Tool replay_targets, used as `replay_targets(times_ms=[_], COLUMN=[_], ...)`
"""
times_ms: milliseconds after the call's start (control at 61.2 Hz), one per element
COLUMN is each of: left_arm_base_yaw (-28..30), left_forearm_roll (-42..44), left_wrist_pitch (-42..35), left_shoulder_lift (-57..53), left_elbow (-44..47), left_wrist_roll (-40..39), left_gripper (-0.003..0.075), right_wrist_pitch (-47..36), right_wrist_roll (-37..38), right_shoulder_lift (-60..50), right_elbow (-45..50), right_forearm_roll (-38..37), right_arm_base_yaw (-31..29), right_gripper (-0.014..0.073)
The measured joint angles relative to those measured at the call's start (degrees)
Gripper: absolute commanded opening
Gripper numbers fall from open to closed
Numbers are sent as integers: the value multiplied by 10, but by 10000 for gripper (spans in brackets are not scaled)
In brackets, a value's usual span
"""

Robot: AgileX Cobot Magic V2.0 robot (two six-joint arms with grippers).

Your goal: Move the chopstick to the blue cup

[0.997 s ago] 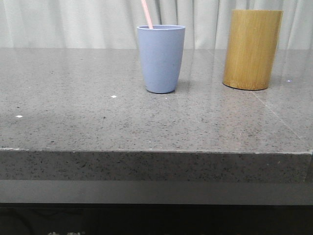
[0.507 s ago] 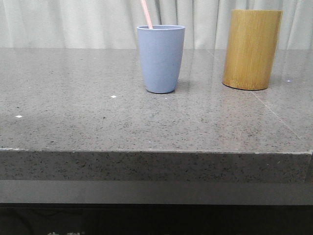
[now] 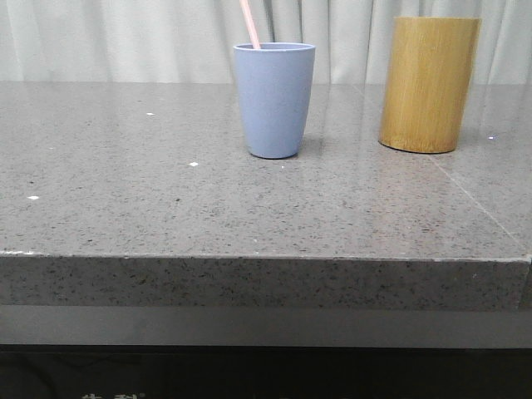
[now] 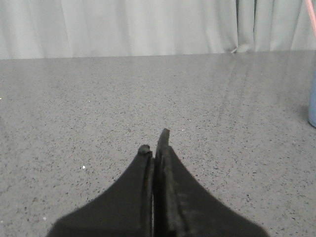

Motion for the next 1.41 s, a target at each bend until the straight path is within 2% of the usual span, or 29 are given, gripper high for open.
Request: replay_targets(times_ms=[98, 212, 425, 1226, 1307, 1406], left_arm_base_yaw=[7, 8, 9, 9, 9, 9], left_forearm_roll=[-21, -29, -31, -33, -33, -33], left_wrist_pitch=[-39, -84, -130, -132, -132, -132], left_shoulder_lift=[-51, -60, -60, -60, -60, -60], left_elbow=[57, 108, 111, 111, 111, 111], left_wrist_roll=[0, 0, 0, 0, 0, 0], left_gripper=[-19, -19, -19, -19, -19, -19], right_wrist_pitch=[0, 0, 0, -1, -27, -106], right_wrist_roll=[0, 0, 0, 0, 0, 0], right_shoulder_lift=[0, 0, 0, -1, -15, -62], right_elbow=[0, 0, 0, 3, 24, 88], right_forearm_roll=[0, 0, 0, 0, -3, -5], right_arm_base_yaw=[0, 0, 0, 0, -10, -42], right_gripper=[-118, -118, -118, -118, -118, -117])
